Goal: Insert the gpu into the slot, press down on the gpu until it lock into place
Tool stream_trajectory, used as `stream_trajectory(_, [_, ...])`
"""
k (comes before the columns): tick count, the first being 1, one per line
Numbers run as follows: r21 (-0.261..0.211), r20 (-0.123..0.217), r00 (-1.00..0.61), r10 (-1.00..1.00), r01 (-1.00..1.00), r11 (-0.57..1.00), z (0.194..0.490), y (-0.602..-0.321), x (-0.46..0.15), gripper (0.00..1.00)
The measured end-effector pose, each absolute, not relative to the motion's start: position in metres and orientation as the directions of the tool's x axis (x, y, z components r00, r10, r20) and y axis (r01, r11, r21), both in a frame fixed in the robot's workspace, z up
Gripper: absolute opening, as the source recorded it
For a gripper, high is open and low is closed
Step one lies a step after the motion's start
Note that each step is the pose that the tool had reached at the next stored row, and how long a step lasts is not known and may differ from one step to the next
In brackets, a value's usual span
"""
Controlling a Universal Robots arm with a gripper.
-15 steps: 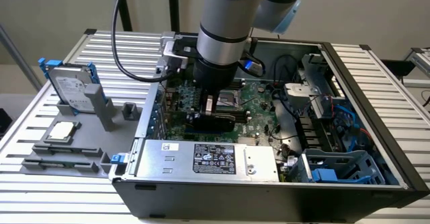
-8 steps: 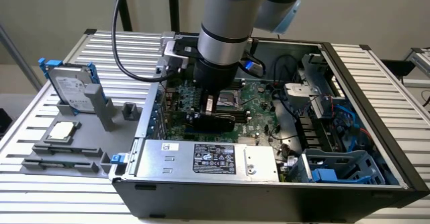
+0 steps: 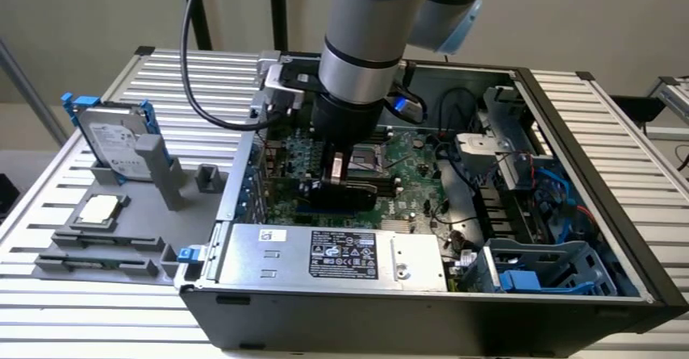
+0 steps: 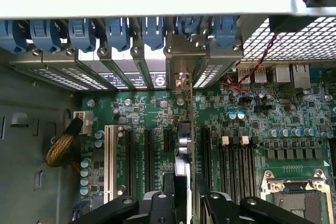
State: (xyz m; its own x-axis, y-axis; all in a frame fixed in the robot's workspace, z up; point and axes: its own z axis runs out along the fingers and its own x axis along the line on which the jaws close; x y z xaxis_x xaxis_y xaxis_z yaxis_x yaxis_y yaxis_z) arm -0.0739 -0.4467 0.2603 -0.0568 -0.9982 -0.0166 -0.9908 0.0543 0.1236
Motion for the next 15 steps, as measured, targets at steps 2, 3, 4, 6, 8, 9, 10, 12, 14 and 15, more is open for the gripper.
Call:
stream_trajectory(2, [0.124, -0.017, -0.057, -0.998, -0.991, 0.054, 0.2603, -0.4454, -0.0739, 0.26])
stream_trajectory(3, [0.124, -0.017, -0.057, -0.998, -0.991, 0.054, 0.2604, -0.445, -0.0739, 0.26])
stream_trajectory(4, [0.124, -0.017, -0.057, -0.998, -0.991, 0.054, 0.2603, -0.4448, -0.0739, 0.26])
stream_trajectory(6, [0.125, -0.017, -0.057, -0.998, -0.991, 0.054, 0.2603, -0.4448, -0.074, 0.26])
stream_trajectory(8, [0.129, -0.017, -0.057, -0.998, -0.99, 0.054, 0.2603, -0.4448, -0.074, 0.26])
stream_trajectory(9, [0.13, -0.016, -0.057, -0.998, -0.99, 0.054, 0.2603, -0.4449, -0.0739, 0.26])
stream_trajectory(10, [0.133, -0.016, -0.057, -0.998, -0.99, 0.054, 0.2602, -0.445, -0.0739, 0.26])
stream_trajectory(12, [0.137, -0.016, -0.057, -0.998, -0.989, 0.054, 0.2602, -0.4453, -0.0738, 0.26])
stream_trajectory(14, [0.139, -0.016, -0.057, -0.998, -0.989, 0.054, 0.2602, -0.4457, -0.0739, 0.26])
stream_trajectory(15, [0.14, -0.016, -0.057, -0.998, -0.989, 0.054, 0.2601, -0.446, -0.0738, 0.26])
